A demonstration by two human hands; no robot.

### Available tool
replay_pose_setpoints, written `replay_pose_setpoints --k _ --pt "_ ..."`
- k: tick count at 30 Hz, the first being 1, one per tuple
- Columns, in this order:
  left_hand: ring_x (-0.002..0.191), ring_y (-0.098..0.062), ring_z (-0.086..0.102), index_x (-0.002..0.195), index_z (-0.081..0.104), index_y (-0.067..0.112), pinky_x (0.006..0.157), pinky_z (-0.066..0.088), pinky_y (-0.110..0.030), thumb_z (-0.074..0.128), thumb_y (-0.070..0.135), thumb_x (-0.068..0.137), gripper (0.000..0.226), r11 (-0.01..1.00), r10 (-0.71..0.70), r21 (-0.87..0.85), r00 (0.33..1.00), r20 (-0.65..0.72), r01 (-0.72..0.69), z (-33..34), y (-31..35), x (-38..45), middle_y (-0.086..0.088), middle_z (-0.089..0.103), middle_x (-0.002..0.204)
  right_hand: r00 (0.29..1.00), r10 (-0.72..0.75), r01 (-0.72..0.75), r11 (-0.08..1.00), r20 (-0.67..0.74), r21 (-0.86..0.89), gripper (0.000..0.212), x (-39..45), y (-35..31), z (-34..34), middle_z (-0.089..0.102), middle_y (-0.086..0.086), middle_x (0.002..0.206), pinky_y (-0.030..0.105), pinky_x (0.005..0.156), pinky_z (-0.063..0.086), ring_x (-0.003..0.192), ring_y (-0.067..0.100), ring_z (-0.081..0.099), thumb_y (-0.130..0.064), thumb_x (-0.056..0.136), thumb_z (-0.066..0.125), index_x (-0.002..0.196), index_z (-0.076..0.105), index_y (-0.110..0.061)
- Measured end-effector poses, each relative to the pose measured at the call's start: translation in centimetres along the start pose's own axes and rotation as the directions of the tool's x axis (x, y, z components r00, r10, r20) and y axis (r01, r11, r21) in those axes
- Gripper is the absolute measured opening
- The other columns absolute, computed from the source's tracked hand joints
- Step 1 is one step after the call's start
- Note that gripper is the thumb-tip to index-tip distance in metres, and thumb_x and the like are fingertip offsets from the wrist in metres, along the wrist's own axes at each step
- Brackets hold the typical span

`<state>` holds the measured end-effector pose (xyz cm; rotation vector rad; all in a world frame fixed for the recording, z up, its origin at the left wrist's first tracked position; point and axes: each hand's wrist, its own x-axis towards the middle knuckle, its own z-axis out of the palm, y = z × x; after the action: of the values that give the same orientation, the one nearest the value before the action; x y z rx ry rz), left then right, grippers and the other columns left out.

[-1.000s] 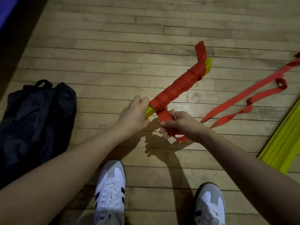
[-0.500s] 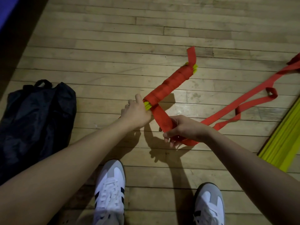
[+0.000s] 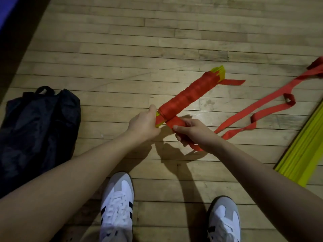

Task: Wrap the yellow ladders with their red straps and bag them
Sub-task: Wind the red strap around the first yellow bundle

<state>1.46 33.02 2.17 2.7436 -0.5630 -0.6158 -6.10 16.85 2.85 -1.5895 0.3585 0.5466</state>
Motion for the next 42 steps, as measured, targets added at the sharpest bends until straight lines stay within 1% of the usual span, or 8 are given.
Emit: replay_pose_setpoints --k 5,9,13,20,25,31,37,42 --pt "0.085 -0.029 0.062 0.123 0.031 0.014 0.075 0.055 -0.040 0.063 0.019 0.088 0.048 0.999 -0.016 0.049 0.999 -0.038 0.018 1.0 -0.1 0.2 -0.007 0.058 0.100 1.000 -0.014 0.014 1.000 0.017 -0.011 0.014 0.3 -0.3 0.9 0.061 0.007 0.069 0.025 0.062 0.050 0.063 0.014 0.058 -0.012 0.099 0.050 0.085 0.054 -0.009" --pt "0.085 -0.029 0.063 0.126 0.028 0.014 0.073 0.055 -0.041 0.062 0.016 0.088 0.051 0.994 -0.108 0.016 0.993 -0.049 0.109 1.4 -0.5 0.2 -0.008 0.060 0.102 0.999 -0.019 0.023 0.993 0.036 -0.118 0.017 0.2 -0.2 1.6 0.059 0.005 0.064 0.021 0.058 0.048 0.056 0.009 0.055 -0.013 0.100 0.047 0.085 0.053 -0.008" --pt "0.088 -0.029 0.059 0.133 0.022 0.014 0.067 0.045 -0.037 0.057 0.020 0.092 0.054 0.989 -0.066 0.131 0.996 -0.055 0.073 1.5 -0.1 -0.4 -0.012 0.057 0.106 0.998 -0.056 0.058 0.983 0.017 -0.176 0.017 0.7 -0.5 1.7 0.060 0.004 0.066 0.021 0.057 0.048 0.059 0.013 0.056 -0.014 0.100 0.047 0.087 0.055 -0.005" --pt "0.126 -0.036 0.038 0.151 0.012 0.015 0.104 0.033 -0.043 0.048 0.040 0.094 0.072 0.977 0.103 0.168 0.982 0.158 -0.130 1.2 -1.6 -1.3 -0.019 0.034 0.137 0.998 -0.001 -0.010 0.987 -0.071 -0.159 0.019 0.3 1.0 1.8 0.059 0.003 0.064 0.020 0.051 0.044 0.052 0.012 0.053 -0.009 0.099 0.048 0.083 0.057 -0.007" --pt "0.106 -0.025 0.052 0.125 0.049 0.013 0.080 0.045 -0.035 0.066 0.051 0.082 0.059 0.992 0.123 0.019 0.992 0.032 -0.124 0.8 -2.3 -1.6 -0.006 0.043 0.114 0.996 0.020 -0.019 1.000 -0.086 0.010 0.017 0.0 0.9 1.3 0.059 0.005 0.066 0.020 0.049 0.041 0.053 0.016 0.050 -0.003 0.097 0.051 0.082 0.055 -0.008" --pt "0.100 -0.028 0.056 0.115 0.050 0.007 0.080 0.047 -0.039 0.072 0.036 0.080 0.051 0.985 0.030 -0.164 0.995 -0.093 -0.045 0.6 -2.0 -1.2 -0.010 0.050 0.109 0.991 0.094 -0.086 0.992 0.090 -0.091 0.009 -0.2 0.6 0.9 0.068 0.006 0.071 0.027 0.063 0.051 0.064 0.018 0.061 0.002 0.089 0.060 0.098 0.060 0.001" --pt "0.093 -0.030 0.060 0.114 0.039 0.006 0.067 0.043 -0.034 0.065 0.045 0.084 0.055 1.000 -0.012 -0.024 0.999 -0.035 0.011 0.3 -1.4 -1.0 -0.008 0.052 0.100 0.997 0.055 -0.048 0.991 0.055 -0.125 0.007 -0.6 0.0 1.0 0.060 0.006 0.066 0.021 0.049 0.039 0.052 0.014 0.048 -0.002 0.090 0.060 0.096 0.059 0.002" --pt "0.100 -0.034 0.058 0.117 0.037 0.008 0.073 0.043 -0.037 0.061 0.038 0.085 0.050 0.985 0.104 0.134 0.993 0.061 -0.111 0.8 -0.8 -1.4 -0.013 0.050 0.117 0.998 -0.028 0.019 0.987 -0.059 -0.161 0.019 0.0 -0.3 0.7 0.047 0.001 0.059 0.020 0.047 0.031 0.049 0.008 0.038 -0.016 0.093 0.060 0.076 0.053 -0.011"
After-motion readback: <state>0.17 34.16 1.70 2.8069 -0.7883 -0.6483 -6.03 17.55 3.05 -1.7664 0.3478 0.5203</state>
